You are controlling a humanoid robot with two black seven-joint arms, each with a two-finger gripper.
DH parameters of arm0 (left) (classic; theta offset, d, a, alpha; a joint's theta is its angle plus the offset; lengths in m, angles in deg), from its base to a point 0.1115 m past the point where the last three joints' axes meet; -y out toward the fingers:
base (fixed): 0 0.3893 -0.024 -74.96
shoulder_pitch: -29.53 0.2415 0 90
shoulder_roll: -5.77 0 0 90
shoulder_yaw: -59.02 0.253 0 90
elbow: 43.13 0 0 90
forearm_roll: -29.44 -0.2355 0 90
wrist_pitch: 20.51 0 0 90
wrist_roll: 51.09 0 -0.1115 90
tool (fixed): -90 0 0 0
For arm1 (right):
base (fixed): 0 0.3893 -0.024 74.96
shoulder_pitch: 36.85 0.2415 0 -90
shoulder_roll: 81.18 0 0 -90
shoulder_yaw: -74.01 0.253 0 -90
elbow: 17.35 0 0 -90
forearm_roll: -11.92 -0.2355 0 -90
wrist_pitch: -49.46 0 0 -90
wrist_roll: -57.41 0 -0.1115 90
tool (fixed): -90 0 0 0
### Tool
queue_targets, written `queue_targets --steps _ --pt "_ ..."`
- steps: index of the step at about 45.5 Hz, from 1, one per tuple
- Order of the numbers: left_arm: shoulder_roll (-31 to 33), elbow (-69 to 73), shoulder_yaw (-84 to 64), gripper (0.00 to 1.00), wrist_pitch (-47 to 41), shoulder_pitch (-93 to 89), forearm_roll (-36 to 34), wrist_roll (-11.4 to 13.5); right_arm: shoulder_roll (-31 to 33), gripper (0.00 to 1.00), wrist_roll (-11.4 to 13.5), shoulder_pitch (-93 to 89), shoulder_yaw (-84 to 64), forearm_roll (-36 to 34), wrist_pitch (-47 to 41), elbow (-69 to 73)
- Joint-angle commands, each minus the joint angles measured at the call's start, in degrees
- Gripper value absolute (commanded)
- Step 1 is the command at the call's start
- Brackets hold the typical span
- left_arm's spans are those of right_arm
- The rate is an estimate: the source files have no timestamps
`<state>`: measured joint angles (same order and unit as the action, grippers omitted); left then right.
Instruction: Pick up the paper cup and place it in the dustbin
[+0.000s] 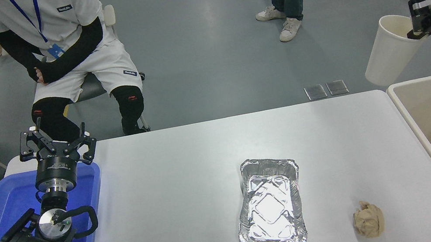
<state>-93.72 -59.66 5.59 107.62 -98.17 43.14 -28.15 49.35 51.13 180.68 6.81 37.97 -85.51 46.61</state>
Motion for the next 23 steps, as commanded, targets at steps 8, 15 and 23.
queue_targets --steps 8,15,23 --pt "0.00 0.00 0.00 0.99 0.01 0.00 0.01 0.00 10.44 0.00 0.04 -0.35 -0.21 7.95 -0.03 -3.14" --pt "0.00 0.08 0.00 0.99 0.01 0.00 0.01 0.00 14.40 0.00 0.13 -0.53 -0.21 10.86 -0.03 -3.14" --pt "0.00 0.00 0.00 0.99 0.01 0.00 0.01 0.00 17.74 0.00 0.92 -1.76 -0.21 12.88 -0.03 -4.02"
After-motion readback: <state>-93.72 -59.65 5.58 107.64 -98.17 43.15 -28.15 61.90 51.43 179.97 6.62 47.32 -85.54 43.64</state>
